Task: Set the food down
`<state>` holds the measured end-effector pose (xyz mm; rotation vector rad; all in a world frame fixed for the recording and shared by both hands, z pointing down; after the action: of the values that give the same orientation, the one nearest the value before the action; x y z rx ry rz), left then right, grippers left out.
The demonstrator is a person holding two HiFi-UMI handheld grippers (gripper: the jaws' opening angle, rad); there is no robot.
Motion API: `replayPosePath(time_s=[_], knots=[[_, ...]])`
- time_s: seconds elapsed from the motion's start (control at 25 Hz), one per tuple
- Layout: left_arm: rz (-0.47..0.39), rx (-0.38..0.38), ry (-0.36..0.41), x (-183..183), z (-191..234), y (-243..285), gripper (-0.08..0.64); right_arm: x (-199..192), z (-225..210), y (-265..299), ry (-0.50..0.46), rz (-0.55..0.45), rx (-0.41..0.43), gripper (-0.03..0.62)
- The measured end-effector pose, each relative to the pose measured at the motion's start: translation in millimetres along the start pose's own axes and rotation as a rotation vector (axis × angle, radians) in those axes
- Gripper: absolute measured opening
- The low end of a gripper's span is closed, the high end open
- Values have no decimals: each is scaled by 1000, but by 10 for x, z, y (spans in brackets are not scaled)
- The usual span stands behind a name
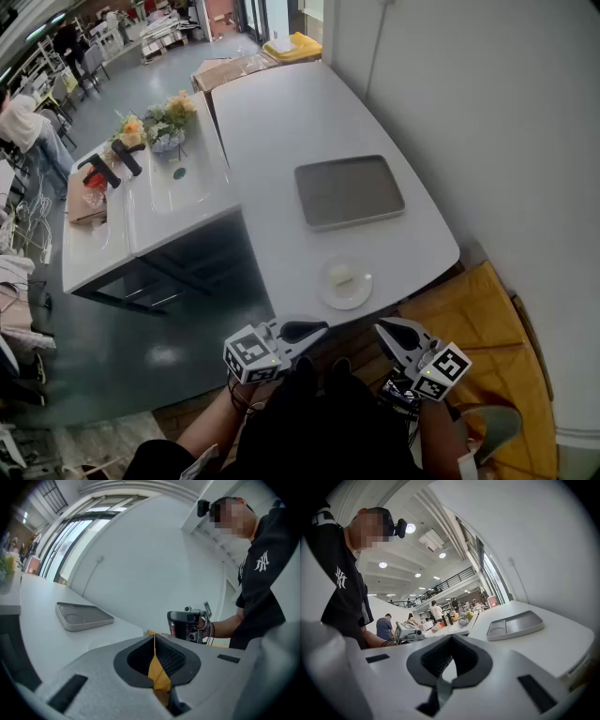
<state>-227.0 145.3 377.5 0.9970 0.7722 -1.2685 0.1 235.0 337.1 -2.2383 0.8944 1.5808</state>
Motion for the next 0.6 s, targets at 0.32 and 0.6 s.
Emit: replayPosePath(time_s=[0.32,0.6], knots=[[-1,36,49,-67,23,-20,9,-78,-56,8,8,33,-5,3],[-8,55,-10,-218,127,-131,9,2,14,157,-43,69,7,3]])
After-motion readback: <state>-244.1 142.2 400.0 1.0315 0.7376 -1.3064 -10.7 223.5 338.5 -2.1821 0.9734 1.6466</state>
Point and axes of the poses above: the fingertips, and each gripper's own axes: y forward along the fingers, z to its left, x out of its top, the point moved 9 cm from there along -y, backward along the fingers, and after that the axes turned 1 degree about -y, right-handed, at the moved point
